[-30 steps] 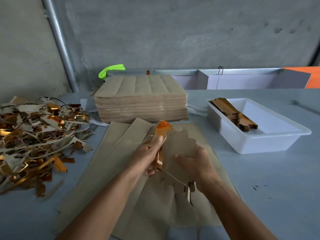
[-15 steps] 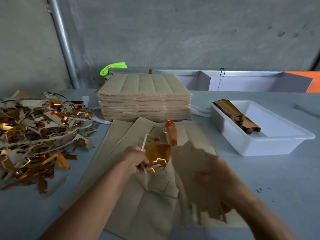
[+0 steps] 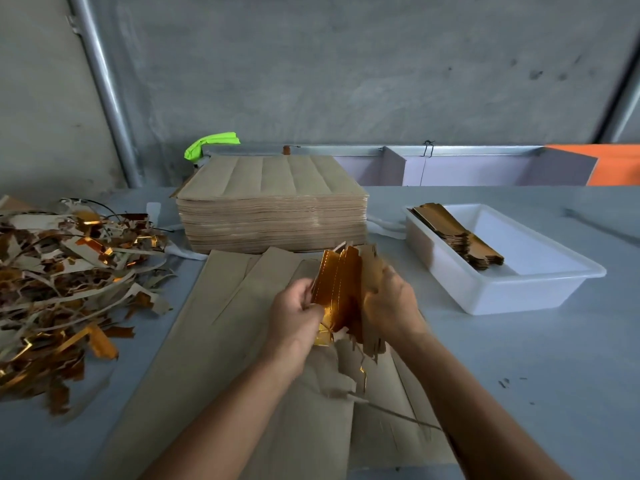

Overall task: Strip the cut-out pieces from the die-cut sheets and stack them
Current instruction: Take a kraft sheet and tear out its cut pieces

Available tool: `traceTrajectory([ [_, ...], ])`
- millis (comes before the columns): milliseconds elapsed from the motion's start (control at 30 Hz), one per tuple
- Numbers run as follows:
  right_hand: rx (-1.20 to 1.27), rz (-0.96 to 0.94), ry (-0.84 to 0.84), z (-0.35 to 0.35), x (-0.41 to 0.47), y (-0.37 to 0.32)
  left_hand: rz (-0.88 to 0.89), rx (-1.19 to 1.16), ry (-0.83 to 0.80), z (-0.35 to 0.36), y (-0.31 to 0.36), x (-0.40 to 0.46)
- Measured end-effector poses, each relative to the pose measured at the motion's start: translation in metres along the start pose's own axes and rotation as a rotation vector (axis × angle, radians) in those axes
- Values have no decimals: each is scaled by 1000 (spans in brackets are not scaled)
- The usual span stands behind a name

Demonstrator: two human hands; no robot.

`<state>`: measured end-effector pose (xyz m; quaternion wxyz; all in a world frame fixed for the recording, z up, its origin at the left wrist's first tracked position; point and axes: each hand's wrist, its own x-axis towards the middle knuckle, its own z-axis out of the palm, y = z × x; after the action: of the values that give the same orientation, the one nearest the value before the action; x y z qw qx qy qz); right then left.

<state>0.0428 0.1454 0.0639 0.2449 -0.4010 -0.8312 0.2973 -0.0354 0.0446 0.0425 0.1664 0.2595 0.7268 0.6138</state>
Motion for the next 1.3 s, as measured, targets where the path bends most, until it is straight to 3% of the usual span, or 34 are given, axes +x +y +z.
traceTrajectory([
  [133, -50, 46, 88, -6, -6, 13, 177, 297, 254, 0, -3, 1],
  [233, 109, -8, 29, -2, -9, 13, 179, 390, 147, 10, -3, -1],
  [333, 322, -10, -40, 7, -11, 11, 128, 223, -21, 25, -1, -8],
  [467, 649, 103, -107, 9, -15, 20, -7, -99, -124, 28, -1, -9],
  [667, 652, 131, -91, 6, -14, 25, -163, -290, -243, 26, -9, -10],
  [867, 752, 182, -149, 8, -12, 37, -263, -426, -213, 24, -7, -6],
  [967, 824, 348, -137, 9, -8, 47, -297, -581, -172, 17, -2, -2],
  [1100, 904, 550, -29, -6, 0, 62, -362, -822, 68, -7, -5, 20],
  [1200, 911, 618, 57, -21, 7, 73, -358, -536, 277, -30, -17, 43],
  [1300, 865, 603, 87, -25, 17, 75, -362, -33, 407, -46, -32, 64],
])
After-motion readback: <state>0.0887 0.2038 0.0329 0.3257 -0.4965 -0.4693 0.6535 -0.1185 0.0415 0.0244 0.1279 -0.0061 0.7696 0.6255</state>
